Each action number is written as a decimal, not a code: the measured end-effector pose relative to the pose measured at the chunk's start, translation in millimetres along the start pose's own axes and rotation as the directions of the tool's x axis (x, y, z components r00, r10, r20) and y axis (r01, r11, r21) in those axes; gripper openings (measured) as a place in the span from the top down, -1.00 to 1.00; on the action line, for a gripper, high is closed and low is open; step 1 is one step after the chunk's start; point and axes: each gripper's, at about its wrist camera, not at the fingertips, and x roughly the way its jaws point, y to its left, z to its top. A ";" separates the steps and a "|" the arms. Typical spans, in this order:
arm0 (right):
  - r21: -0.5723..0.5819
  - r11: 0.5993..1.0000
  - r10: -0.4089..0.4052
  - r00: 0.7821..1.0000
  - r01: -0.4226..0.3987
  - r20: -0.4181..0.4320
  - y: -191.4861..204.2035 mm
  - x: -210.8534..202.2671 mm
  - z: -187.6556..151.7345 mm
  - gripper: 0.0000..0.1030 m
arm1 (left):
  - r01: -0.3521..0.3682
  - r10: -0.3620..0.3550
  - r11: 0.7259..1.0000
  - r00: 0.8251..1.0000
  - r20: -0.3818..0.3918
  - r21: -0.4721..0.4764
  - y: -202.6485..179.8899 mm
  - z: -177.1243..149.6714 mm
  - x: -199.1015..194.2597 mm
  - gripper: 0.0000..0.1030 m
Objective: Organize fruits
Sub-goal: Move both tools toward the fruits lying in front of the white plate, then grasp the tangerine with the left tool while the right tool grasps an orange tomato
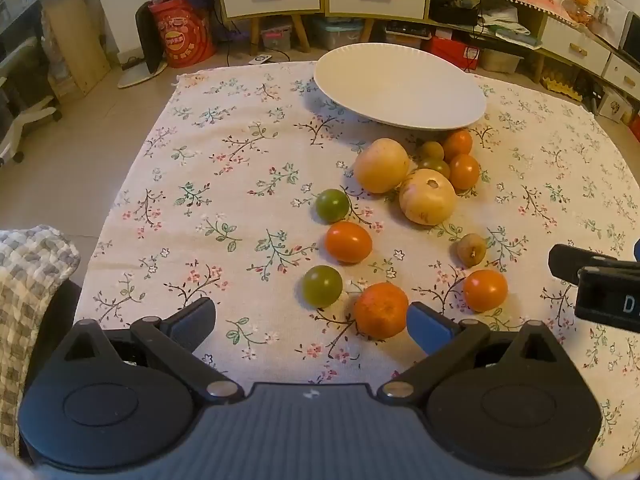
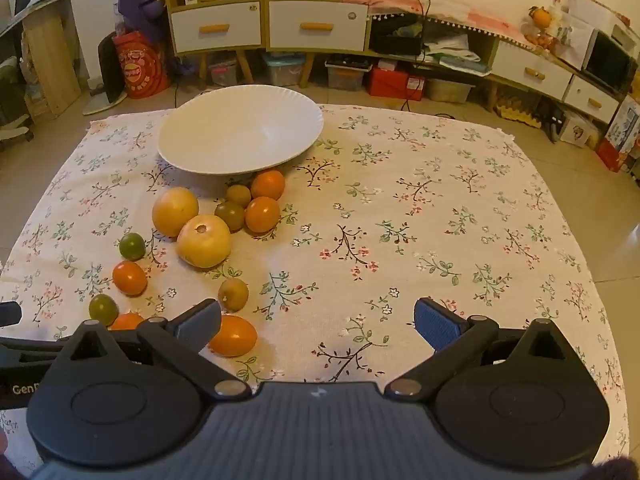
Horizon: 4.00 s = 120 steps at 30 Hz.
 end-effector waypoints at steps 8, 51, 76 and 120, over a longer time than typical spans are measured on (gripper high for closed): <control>-0.010 1.000 -0.005 1.000 0.005 0.001 6.1 2.5 -2.5 -1.00 | 0.000 0.000 1.000 1.000 -0.011 -0.007 4.4 -1.8 1.6 -0.66; -0.088 0.992 0.094 0.992 -0.086 0.087 5.0 0.7 -10.4 -1.00 | 0.019 -0.026 0.997 0.995 0.095 0.076 11.6 -6.2 0.5 -0.67; -0.116 0.932 0.349 0.936 -0.342 0.042 1.5 34.8 -3.9 -0.66 | 0.368 -0.383 0.920 0.917 0.109 0.133 34.1 -17.2 27.0 -0.20; -0.147 0.943 0.276 0.948 -0.299 -0.155 24.6 50.6 -19.0 0.34 | 0.390 -0.407 0.898 0.912 0.050 0.206 7.5 -18.1 44.4 0.71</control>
